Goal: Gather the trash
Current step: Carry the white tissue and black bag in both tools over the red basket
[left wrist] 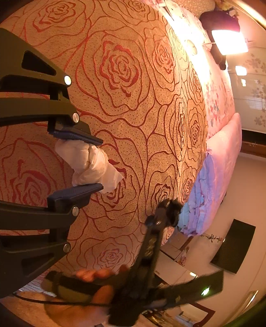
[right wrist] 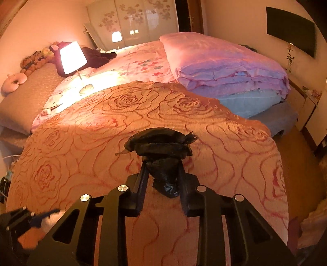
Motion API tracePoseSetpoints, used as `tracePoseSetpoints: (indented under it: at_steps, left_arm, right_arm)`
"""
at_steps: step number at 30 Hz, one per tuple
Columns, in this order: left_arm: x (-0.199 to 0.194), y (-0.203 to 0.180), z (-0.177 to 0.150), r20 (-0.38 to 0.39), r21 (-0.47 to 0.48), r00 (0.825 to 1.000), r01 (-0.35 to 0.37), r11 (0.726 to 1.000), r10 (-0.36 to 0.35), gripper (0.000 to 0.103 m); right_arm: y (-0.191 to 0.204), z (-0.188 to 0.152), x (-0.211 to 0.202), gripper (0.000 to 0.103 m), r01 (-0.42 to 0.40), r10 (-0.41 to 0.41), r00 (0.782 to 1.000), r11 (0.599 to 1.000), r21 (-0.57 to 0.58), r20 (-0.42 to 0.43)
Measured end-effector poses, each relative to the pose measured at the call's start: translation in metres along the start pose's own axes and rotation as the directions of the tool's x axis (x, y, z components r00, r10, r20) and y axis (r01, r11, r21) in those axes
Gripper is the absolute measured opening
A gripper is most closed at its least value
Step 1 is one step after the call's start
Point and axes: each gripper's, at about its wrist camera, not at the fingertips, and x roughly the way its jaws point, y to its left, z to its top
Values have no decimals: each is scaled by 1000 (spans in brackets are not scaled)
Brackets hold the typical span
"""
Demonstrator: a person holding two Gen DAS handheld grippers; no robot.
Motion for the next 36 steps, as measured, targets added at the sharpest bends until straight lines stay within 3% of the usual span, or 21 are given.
tracePoseSetpoints:
  at_steps: [9, 21, 36]
  left_arm:
    - [-3, -5, -4, -3, 7, 1000, 3, 1000, -3, 36]
    - [-7, -24, -10, -10, 38, 1000, 25, 999, -25, 36]
    - [-10, -53, -18, -21, 93, 999, 50, 994, -48, 36]
  right_arm:
    - [4, -48, -39, 27, 3, -4, 1000, 1000, -18, -5]
    - [-24, -102, -79, 27, 51, -49, 998, 997, 60, -32]
    - [-47, -121, -108, 27, 77, -77, 997, 988, 136, -1]
